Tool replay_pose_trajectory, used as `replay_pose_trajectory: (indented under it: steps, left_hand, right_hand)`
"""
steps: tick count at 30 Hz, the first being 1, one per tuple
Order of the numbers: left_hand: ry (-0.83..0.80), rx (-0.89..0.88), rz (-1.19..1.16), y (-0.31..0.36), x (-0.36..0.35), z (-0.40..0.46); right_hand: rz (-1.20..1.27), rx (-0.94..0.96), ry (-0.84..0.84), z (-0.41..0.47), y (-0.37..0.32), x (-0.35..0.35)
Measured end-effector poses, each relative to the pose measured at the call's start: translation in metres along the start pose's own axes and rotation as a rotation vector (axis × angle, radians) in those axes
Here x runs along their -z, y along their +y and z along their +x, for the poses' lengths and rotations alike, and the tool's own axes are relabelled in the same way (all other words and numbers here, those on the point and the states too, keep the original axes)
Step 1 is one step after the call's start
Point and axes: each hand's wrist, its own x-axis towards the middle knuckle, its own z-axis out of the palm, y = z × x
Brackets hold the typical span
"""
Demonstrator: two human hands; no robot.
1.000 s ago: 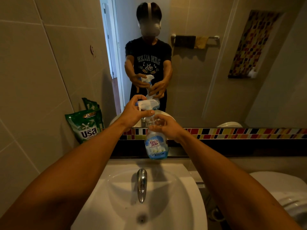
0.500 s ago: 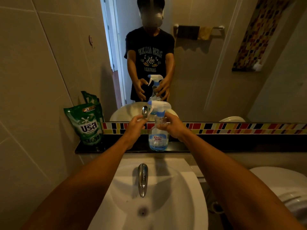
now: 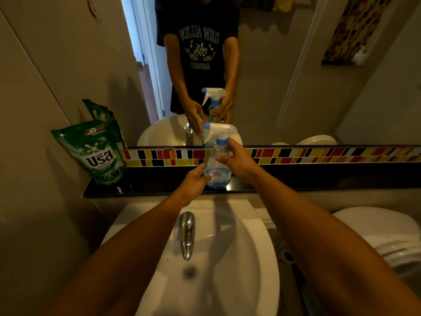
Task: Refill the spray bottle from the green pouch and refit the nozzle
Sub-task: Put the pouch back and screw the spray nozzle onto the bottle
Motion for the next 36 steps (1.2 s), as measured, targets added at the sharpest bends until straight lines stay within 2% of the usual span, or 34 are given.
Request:
replay_pose_trajectory:
  steps: [12,24,32,36]
  left_hand:
    - [0.038,0.004,-0.065,-0.004,-0.03,0.035]
    - [0.084,0.004,-0.107,-0.006,-0.035,0.036]
    - [0.112,-0.001,-0.02,-0.002,-0.029,0.027]
    - [0.194,0.009,0.142,0.011,-0.02,0.012]
  right_hand:
    - [-0.041,-0.046,0.013,0.029,0.021,0.022]
    - [0.045,-0.065,0.015,0.032,0.028,0.019]
    - [0.071,-0.068,0.12,0.013,0.029,0.015]
    - [-0.002,-0.057,0.199,-0.006,0.021,0.019]
